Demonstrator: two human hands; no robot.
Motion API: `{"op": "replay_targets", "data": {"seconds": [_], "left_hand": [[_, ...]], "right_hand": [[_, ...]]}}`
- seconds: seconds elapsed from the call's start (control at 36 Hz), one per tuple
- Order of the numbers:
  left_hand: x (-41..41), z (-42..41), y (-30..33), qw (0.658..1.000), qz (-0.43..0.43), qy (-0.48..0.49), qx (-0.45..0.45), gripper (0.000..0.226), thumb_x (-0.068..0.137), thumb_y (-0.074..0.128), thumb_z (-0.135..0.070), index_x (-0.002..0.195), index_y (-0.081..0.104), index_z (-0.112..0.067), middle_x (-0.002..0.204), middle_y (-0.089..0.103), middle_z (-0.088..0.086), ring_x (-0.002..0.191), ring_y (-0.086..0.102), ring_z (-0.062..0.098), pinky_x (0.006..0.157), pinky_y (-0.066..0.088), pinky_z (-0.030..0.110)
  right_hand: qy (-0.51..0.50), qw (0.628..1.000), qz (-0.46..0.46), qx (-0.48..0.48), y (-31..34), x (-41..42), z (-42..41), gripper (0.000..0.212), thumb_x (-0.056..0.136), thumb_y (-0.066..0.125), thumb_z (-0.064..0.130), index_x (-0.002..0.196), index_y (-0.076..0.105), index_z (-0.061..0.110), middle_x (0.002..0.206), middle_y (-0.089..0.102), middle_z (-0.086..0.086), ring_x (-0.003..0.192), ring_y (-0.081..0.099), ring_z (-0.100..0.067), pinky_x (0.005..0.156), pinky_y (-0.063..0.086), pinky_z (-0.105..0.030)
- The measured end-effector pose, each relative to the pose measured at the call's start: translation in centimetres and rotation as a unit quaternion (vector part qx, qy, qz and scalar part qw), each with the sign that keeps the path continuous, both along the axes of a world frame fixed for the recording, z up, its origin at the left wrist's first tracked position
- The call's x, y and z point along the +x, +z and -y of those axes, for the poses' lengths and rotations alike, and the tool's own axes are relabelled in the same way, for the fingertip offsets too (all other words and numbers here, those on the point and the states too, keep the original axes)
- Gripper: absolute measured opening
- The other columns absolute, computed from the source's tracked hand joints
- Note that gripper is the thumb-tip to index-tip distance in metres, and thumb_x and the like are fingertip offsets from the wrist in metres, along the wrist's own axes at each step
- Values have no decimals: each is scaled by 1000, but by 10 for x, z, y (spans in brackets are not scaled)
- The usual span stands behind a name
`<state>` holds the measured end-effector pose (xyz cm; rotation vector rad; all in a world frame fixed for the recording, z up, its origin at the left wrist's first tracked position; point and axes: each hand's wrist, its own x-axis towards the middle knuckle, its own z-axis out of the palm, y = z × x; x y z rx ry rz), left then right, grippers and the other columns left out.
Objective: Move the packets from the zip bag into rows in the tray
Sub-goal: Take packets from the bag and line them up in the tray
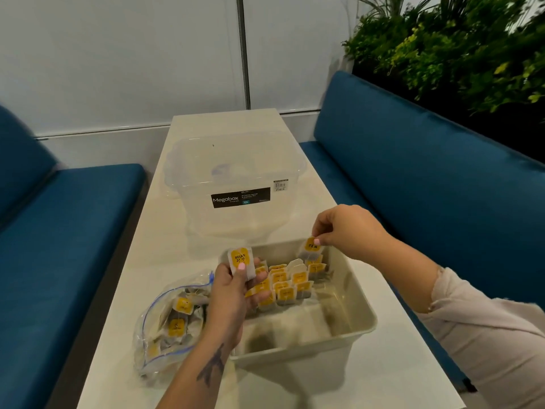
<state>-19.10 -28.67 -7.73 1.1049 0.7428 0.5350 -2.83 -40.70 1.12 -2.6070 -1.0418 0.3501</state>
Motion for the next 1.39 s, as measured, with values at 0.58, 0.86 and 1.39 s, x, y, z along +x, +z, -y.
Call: {"op": "replay_targets", "data": {"seconds": [0.58,0.86,1.39], "left_hand": [[-10,9,-8,997,-22,14,70,8,98,47,-20,96,52,-14,106,63,7,92,69,16,56,54,25],[-11,8,-9,997,-29,5,72,11,98,46,-21,101,54,-14,105,65,4,91,70,15,59,56,27],[-1,8,-7,998,-41,-31,24,19,96,50,-20,109,56,-7,103,69,8,86,71,17,60,58,28]], "right_hand": [[70,949,208,-225,-97,21,-2,15,92,56,29,97,70,29,91,66,2,80,51,-18,74,33,-28],[67,949,228,-207,-107,23,-7,18,93,53,29,94,71,30,84,62,5,81,50,-18,73,31,-28],[36,967,210,-137,-82,19,-6,19,93,51,28,103,66,32,86,57,2,80,46,-19,74,32,-28]]}}
